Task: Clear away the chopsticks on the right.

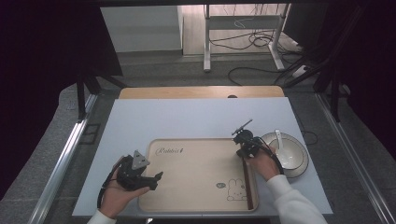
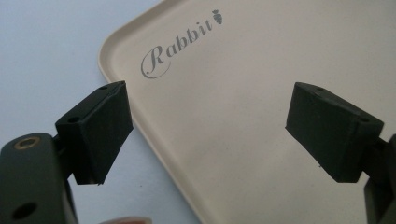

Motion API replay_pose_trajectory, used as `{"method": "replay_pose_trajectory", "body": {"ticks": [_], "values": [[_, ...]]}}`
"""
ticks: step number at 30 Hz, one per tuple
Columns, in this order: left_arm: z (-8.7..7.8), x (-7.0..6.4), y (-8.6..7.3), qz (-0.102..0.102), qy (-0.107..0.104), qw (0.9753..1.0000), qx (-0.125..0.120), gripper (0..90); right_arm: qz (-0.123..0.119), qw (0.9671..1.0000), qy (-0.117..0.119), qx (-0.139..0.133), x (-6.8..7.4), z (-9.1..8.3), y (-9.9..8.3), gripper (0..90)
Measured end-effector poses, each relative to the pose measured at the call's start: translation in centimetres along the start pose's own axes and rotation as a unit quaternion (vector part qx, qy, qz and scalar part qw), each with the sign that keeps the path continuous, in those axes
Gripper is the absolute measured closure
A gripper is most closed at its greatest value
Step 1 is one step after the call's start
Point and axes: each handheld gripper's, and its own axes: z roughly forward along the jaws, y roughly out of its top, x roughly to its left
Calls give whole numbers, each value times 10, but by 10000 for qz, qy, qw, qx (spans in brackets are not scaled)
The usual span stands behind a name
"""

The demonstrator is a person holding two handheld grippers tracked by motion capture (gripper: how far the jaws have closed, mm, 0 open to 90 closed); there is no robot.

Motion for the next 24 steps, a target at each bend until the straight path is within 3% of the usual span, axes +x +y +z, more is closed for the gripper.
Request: {"method": "replay_pose_trajectory", "body": {"ticks": [5,9,10,11,12,13,15,17,18,19,20,21,23,24], "values": [[1,-1,0,14,0,10000,22,145,-27,9998,50,-181,0,-4,-3,896],[-1,0,0,-28,20,10000,-24,145,-242,9953,246,-907,9,-25,-8,896],[-1,0,0,-28,20,10000,-24,145,-242,9953,246,-907,9,-25,-8,896],[0,1,0,-27,17,10000,-15,145,-428,9913,342,-1196,13,-38,-14,896],[0,1,0,-27,17,10000,-15,145,-428,9913,342,-1196,13,-38,-14,896],[1,1,-1,-25,11,10000,5,145,-531,9872,456,-1433,17,-50,-23,896],[1,1,-1,-42,18,10000,-2,145,-619,9836,603,-1583,18,-61,-34,896],[0,1,-1,-48,26,10000,-22,145,-648,9798,843,-1695,18,-71,-48,895],[0,1,-1,-48,26,10000,-22,145,-648,9798,843,-1695,18,-71,-48,895],[-1,1,-1,-52,41,10000,-62,145,-633,9754,901,-1908,16,-79,-64,896],[-1,1,-1,-52,41,10000,-62,145,-633,9754,901,-1908,16,-79,-64,896],[-1,1,0,-58,56,9999,-79,145,-631,9725,892,-2058,12,-87,-81,895],[-1,1,0,-60,77,9999,-97,144,-648,9706,899,-2136,10,-90,-88,891],[-1,1,0,-88,90,9999,-115,144,-614,9669,1087,-2223,4,-94,-101,832]]}}
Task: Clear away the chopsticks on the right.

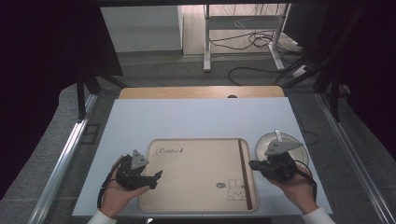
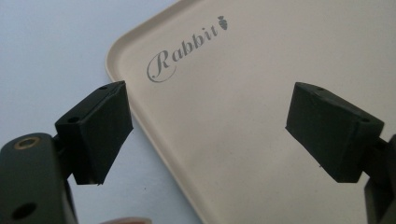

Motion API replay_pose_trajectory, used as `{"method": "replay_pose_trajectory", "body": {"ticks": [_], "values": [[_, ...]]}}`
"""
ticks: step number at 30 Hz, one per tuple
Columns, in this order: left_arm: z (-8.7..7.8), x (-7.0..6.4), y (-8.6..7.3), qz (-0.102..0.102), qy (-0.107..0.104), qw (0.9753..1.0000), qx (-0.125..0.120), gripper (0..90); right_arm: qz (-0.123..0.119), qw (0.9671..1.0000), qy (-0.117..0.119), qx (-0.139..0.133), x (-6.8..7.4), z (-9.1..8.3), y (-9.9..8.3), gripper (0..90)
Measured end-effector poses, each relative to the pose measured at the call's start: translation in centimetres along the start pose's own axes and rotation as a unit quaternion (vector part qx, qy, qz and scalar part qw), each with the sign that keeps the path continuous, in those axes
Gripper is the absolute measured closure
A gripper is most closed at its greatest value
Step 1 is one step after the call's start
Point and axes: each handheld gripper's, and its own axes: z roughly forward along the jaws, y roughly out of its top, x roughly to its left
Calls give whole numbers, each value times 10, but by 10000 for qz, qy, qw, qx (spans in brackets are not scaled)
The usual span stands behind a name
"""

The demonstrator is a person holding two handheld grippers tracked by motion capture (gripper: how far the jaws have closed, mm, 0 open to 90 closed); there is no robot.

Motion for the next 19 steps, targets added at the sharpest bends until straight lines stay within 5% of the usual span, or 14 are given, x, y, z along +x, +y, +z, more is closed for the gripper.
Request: {"method": "replay_pose_trajectory", "body": {"ticks": [7,19], "values": [[0,-2,1,14,21,10000,-26,143,99,9995,117,-285,-1,-9,-24,505],[-1,-2,1,21,-5,10000,-94,144,19,9997,50,-230,4,0,-23,382]]}}
